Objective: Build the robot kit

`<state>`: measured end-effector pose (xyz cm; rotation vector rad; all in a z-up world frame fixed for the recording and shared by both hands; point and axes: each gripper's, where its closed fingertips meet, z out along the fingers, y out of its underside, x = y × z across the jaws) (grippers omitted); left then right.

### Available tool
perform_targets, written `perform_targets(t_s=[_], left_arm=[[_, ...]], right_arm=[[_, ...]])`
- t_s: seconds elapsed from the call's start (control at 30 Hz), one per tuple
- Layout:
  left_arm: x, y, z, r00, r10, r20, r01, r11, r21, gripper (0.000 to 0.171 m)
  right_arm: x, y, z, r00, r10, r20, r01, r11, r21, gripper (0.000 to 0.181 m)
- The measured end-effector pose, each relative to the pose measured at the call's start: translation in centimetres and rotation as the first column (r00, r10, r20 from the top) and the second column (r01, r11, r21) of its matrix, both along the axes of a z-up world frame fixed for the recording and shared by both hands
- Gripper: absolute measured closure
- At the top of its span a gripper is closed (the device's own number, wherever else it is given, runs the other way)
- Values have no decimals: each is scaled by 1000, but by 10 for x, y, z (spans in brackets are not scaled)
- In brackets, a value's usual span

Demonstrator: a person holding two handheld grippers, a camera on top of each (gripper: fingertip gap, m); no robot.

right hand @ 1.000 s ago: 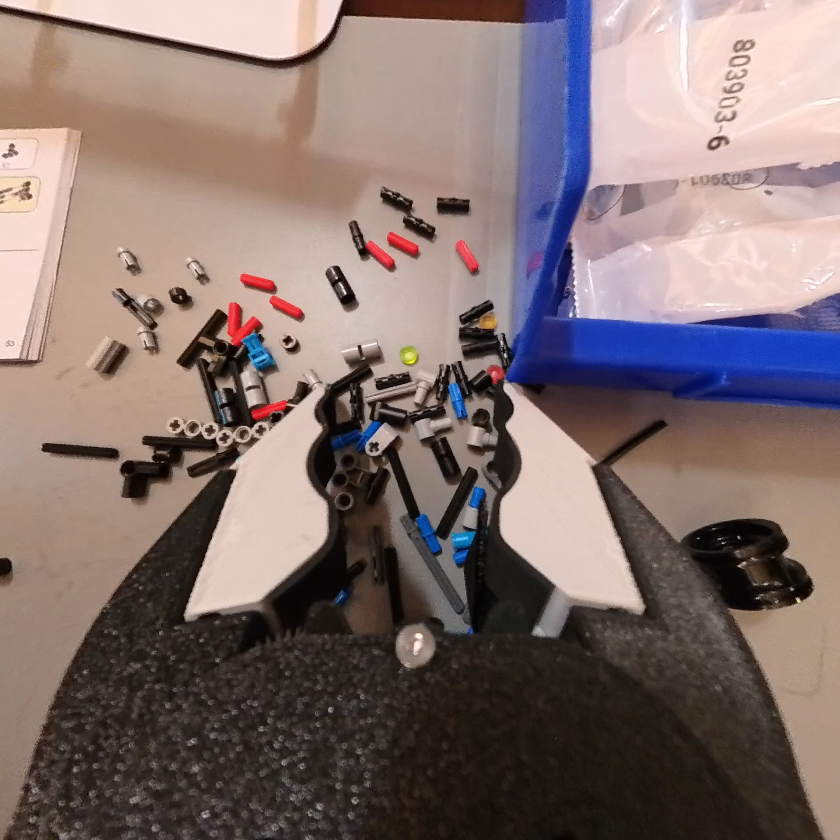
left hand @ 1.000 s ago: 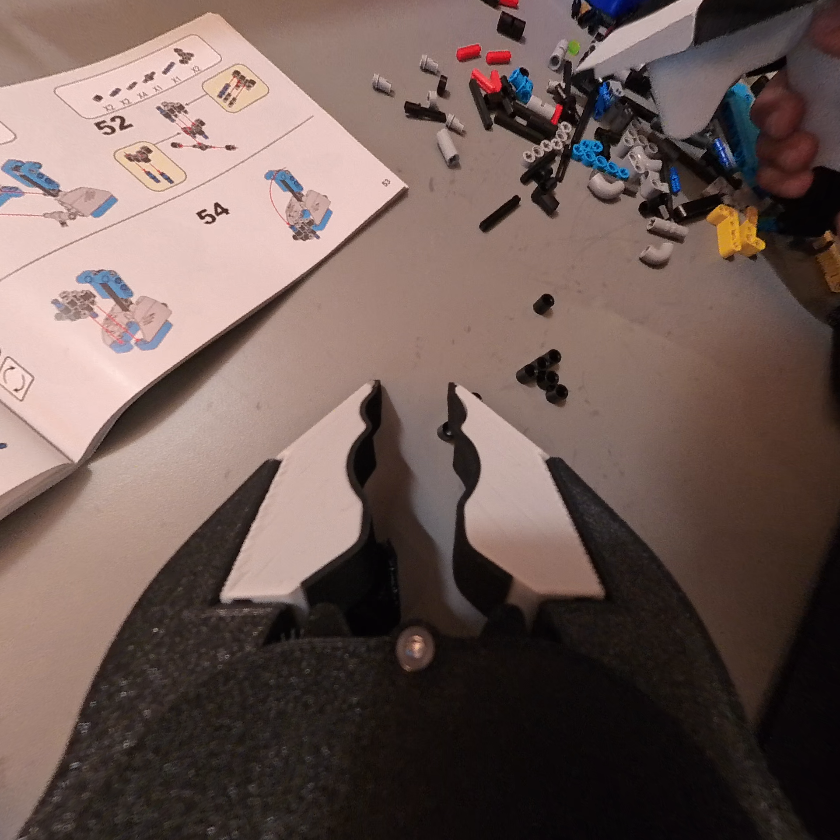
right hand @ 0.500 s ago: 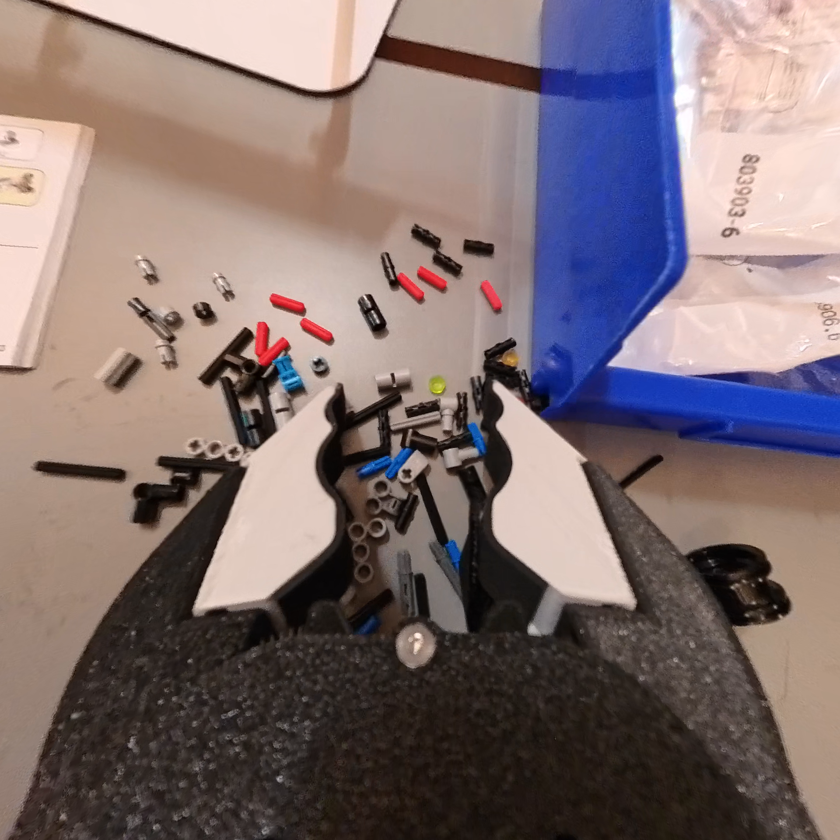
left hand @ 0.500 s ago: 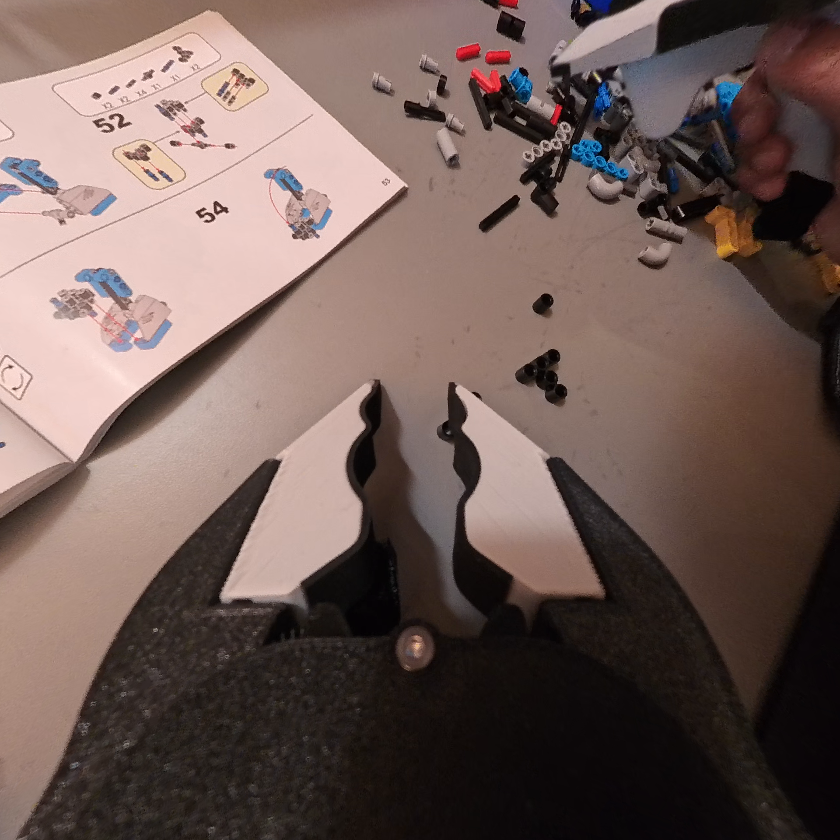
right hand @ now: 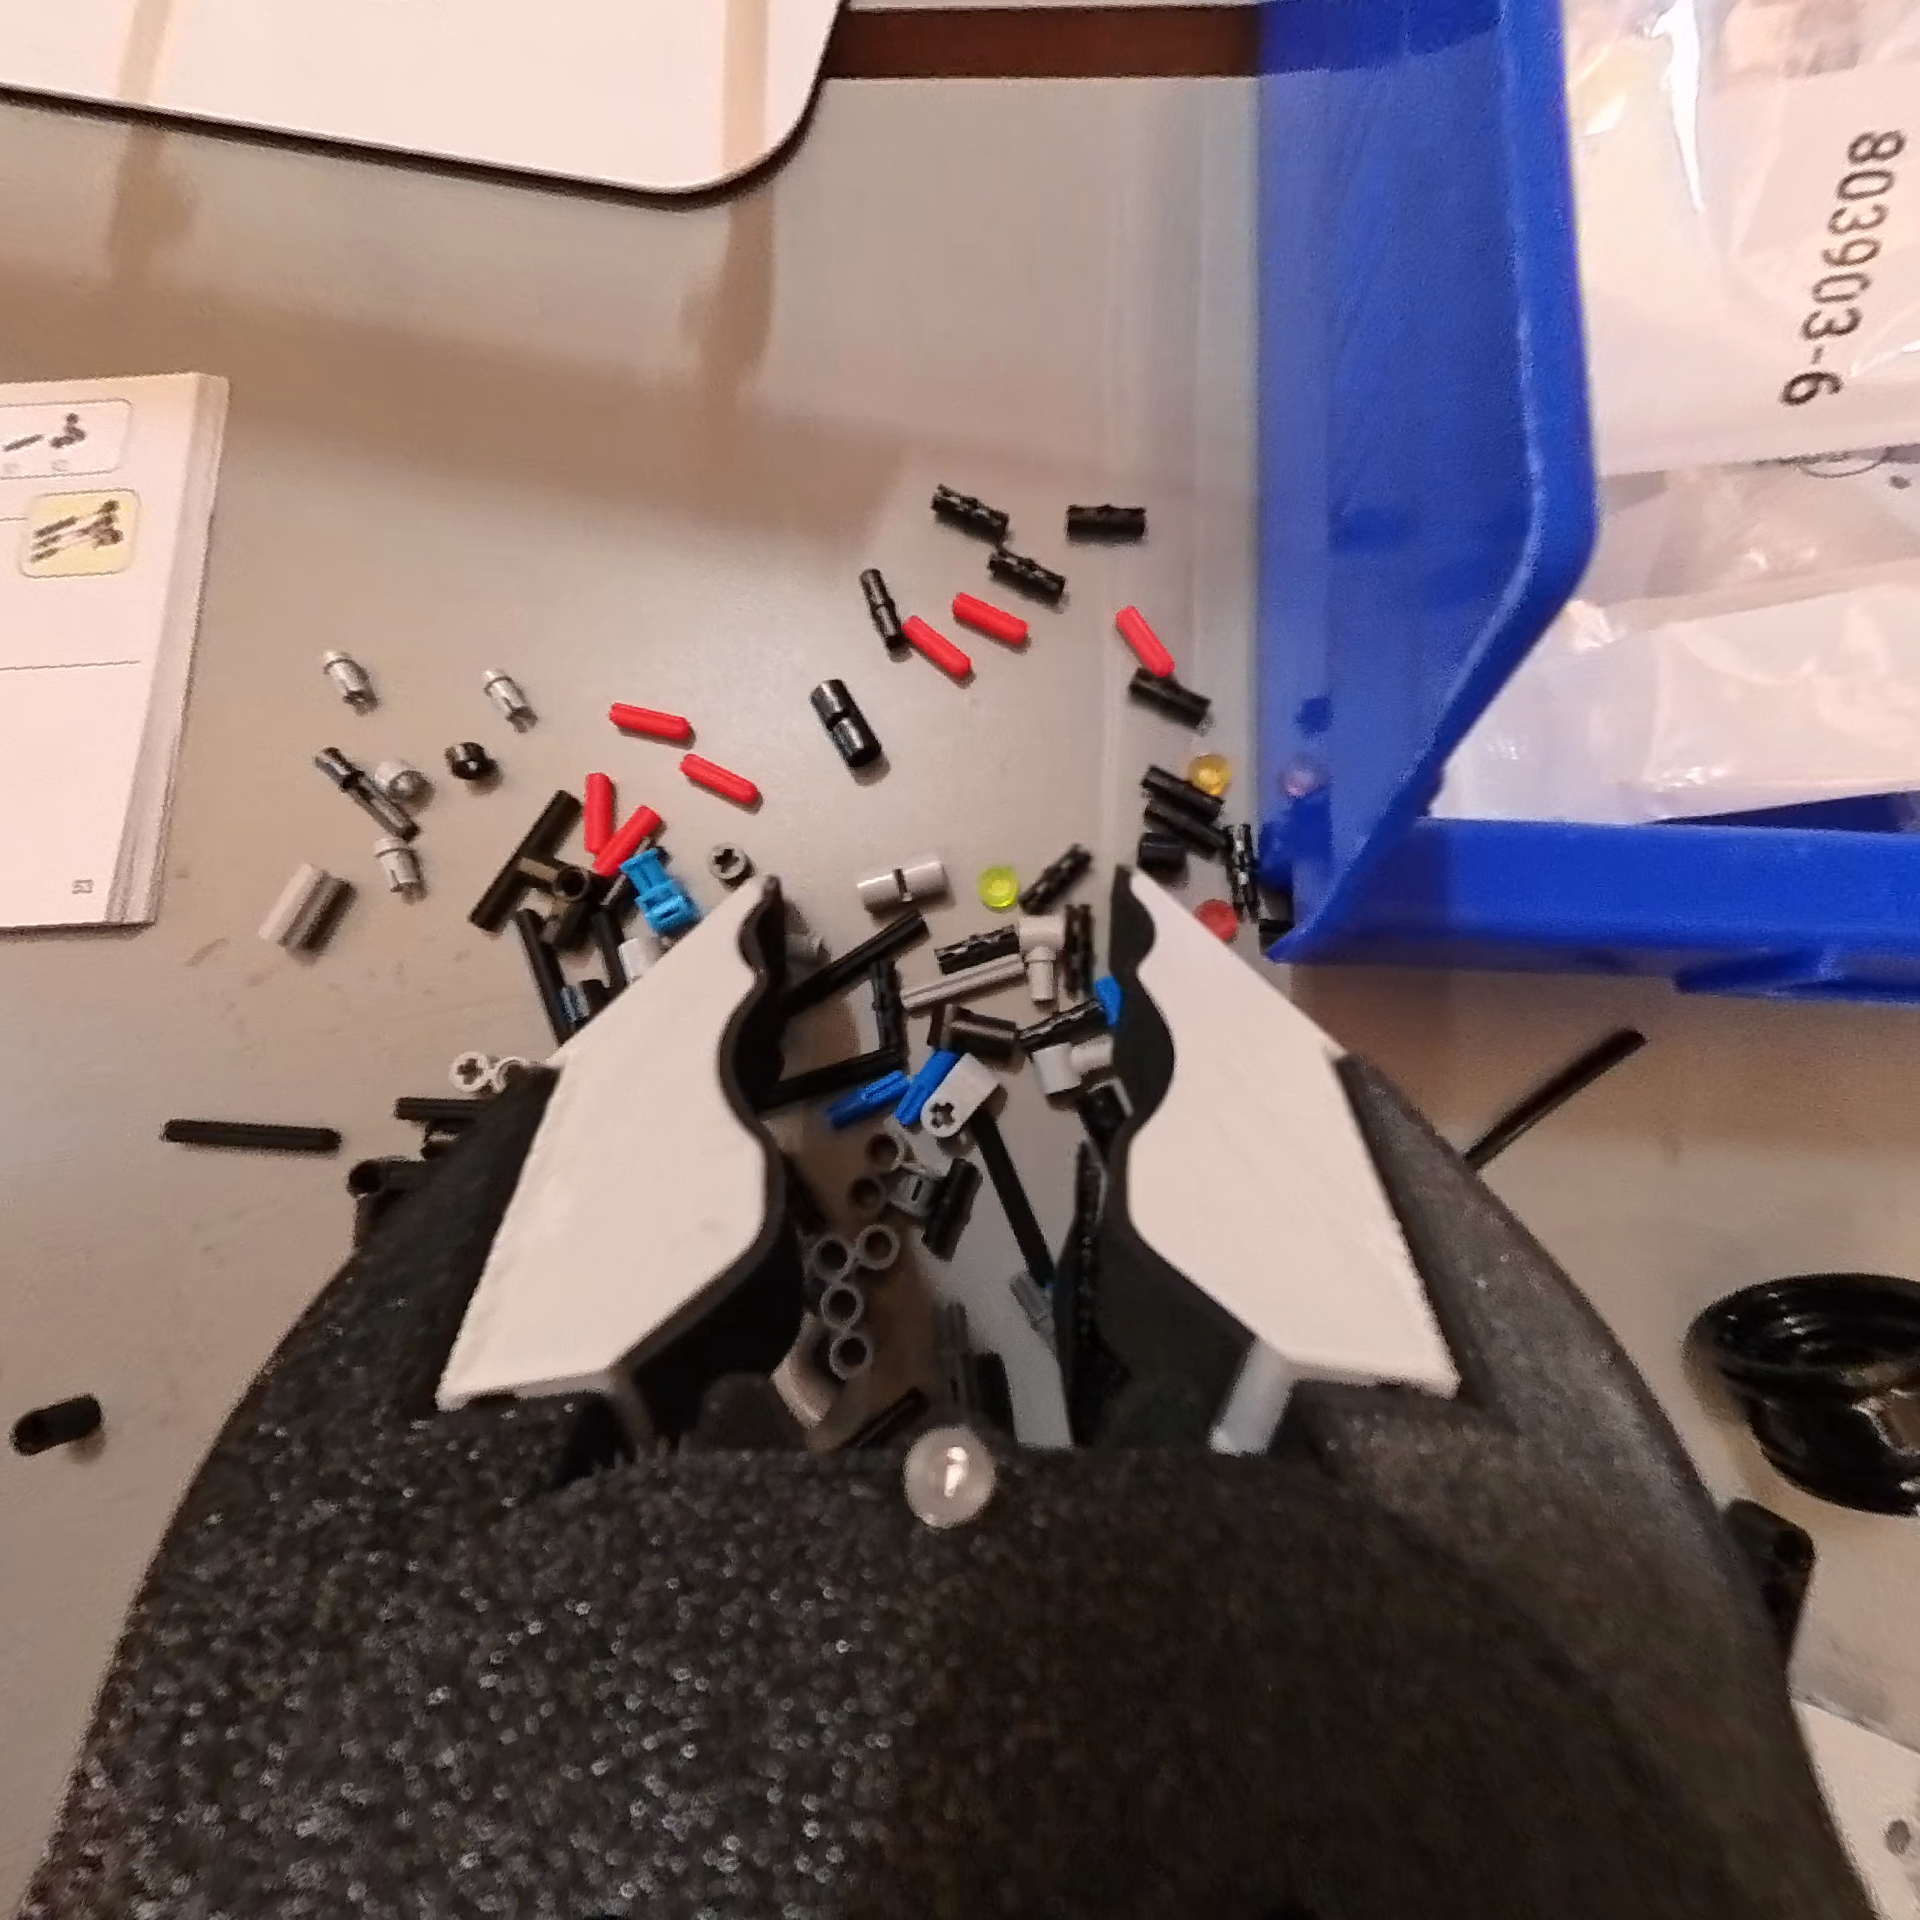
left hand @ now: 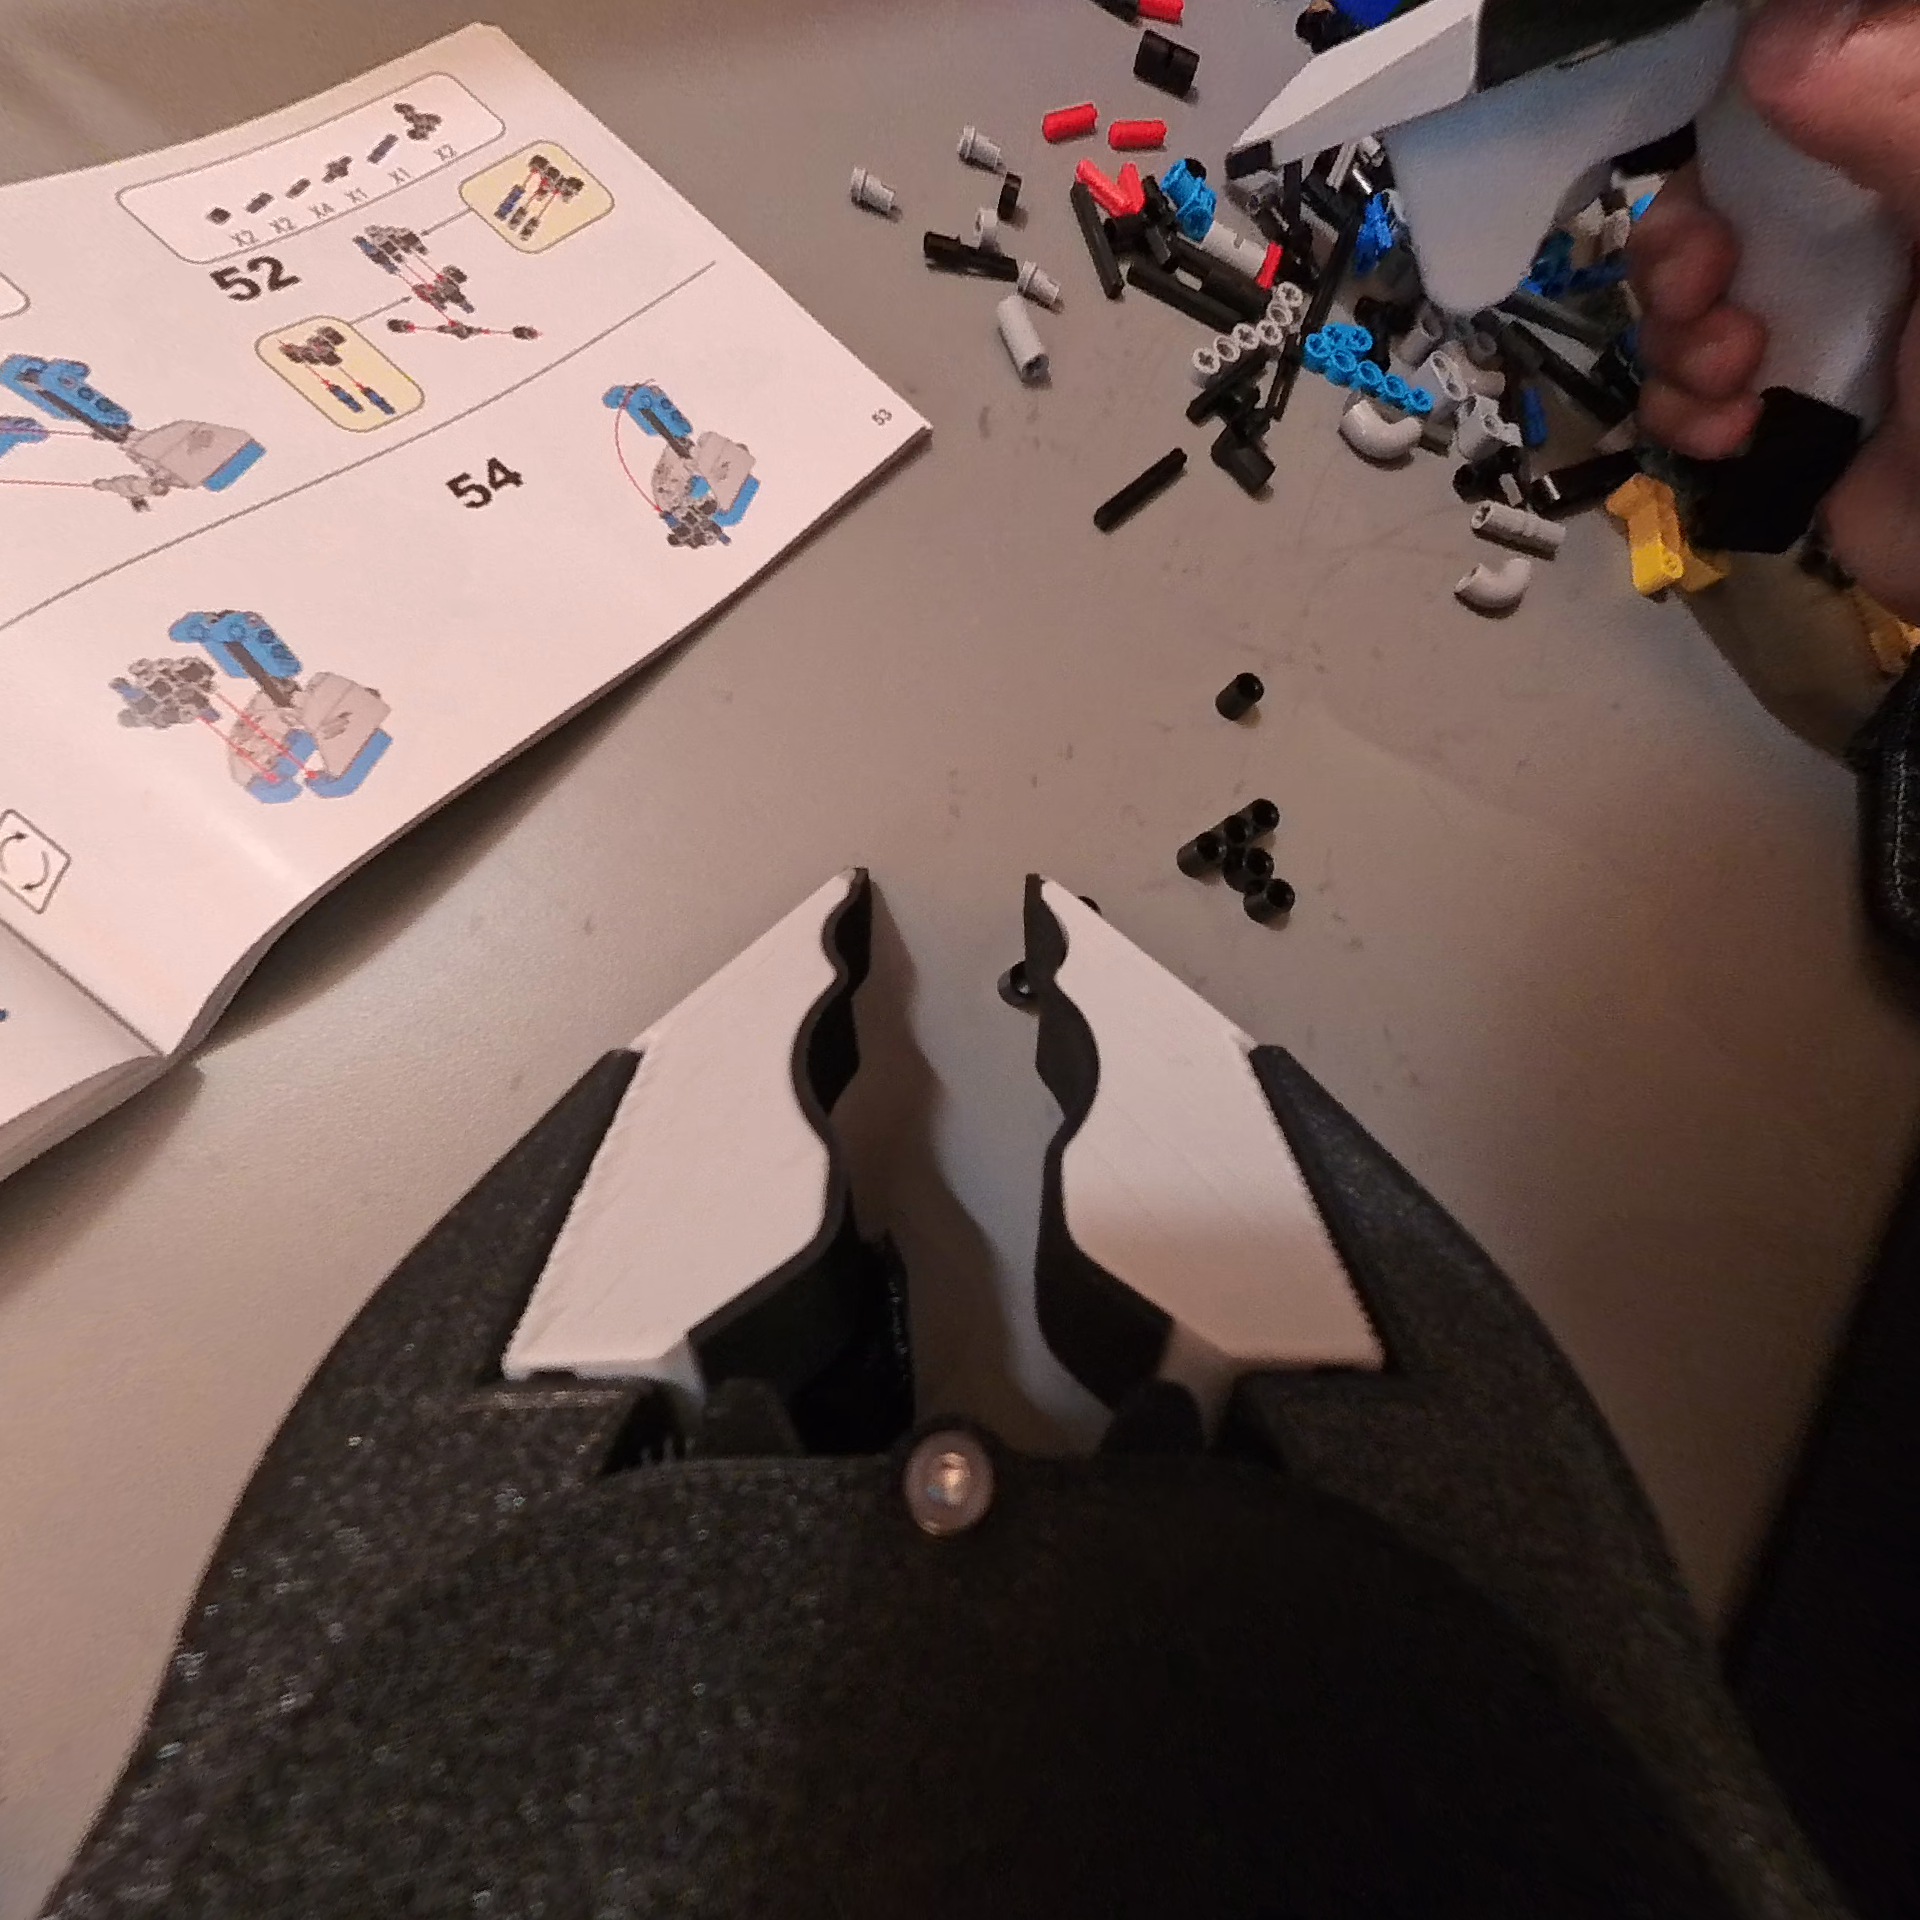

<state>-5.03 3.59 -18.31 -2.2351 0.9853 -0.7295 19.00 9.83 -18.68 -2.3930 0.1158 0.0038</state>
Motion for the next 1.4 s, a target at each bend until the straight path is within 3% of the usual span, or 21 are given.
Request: perform_targets(t_s=[0.5, 0.6, 0.7, 0.77, 0.87, 1.13, 1.4], left_arm=[[0, 0, 0, 1000, 1, 2, -1, 1000, -3, 142], [0, 0, 0, 1000, 0, 2, 0, 1000, -4, 142], [0, 0, 0, 1000, 0, 2, 0, 1000, -5, 142], [0, 0, 0, 1000, 0, 5, 0, 1000, -7, 142], [0, 0, 0, 1000, 0, 12, 0, 1000, -13, 142], [0, 0, 0, 1000, 2, 20, -2, 1000, -17, 142], [0, 0, 1, 1000, 2, 18, -1, 1000, -16, 142]], right_arm=[[4, 8, 14, 977, -42, 209, 42, 999, 6, 127], [13, 10, 24, 921, 6, 390, 8, 999, -34, 128], [27, 15, 38, 824, 29, 566, 5, 998, -58, 158], [27, 18, 37, 836, 48, 547, -4, 997, -81, 162], [23, 18, 27, 896, 51, 441, 4, 992, -124, 148], [37, 8, 11, 867, 34, 498, 71, 979, -191, 161], [39, 4, 6, 882, 33, 470, 76, 974, -212, 167]])
